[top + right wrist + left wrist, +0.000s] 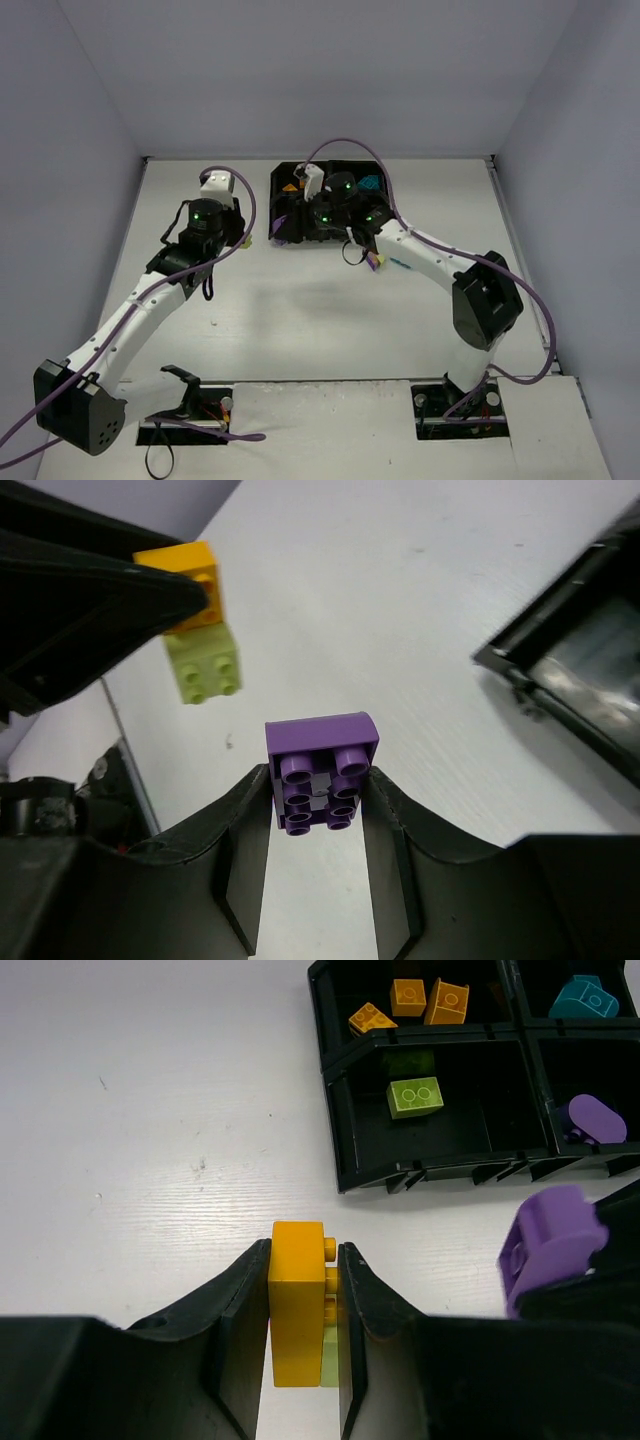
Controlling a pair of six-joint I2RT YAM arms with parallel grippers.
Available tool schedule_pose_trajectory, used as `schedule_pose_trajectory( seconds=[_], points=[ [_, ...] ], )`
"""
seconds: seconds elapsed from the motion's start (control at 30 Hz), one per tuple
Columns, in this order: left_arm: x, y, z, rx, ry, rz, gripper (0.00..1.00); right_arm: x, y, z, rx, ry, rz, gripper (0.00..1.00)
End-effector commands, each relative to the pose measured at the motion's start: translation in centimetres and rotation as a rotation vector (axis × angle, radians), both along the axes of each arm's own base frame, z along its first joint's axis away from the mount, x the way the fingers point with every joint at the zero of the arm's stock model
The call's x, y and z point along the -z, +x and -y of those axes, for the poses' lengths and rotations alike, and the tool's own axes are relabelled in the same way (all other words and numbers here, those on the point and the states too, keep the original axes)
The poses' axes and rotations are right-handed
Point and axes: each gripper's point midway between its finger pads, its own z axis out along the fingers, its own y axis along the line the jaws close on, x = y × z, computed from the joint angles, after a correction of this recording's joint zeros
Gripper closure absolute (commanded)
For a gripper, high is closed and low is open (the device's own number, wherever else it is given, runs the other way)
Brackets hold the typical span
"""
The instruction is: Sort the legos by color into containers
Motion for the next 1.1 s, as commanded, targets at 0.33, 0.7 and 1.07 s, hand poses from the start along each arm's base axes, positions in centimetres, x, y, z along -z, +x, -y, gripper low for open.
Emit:
schedule_pose_trajectory(
  seconds=[0.33,0.7,1.07],
  points=[
    [-1.6,-0.8,-0.5,-0.037,-0.045,-0.001,0.85,-2.5,7.0,10.5,0.373,-0.175,0.216,1.0],
    [-1.1,-2.3,-0.3,-0.041,-0.073,-0.106,0.85,-1.5,9.5,15.1,0.551,-0.282,0.243,1.0],
    [-0.9,-1.7,0.0,-0.045,-0.074,-0.141,0.85,-1.0,11.2,18.7,0.705,-0.343,0.245,1.0]
  ],
)
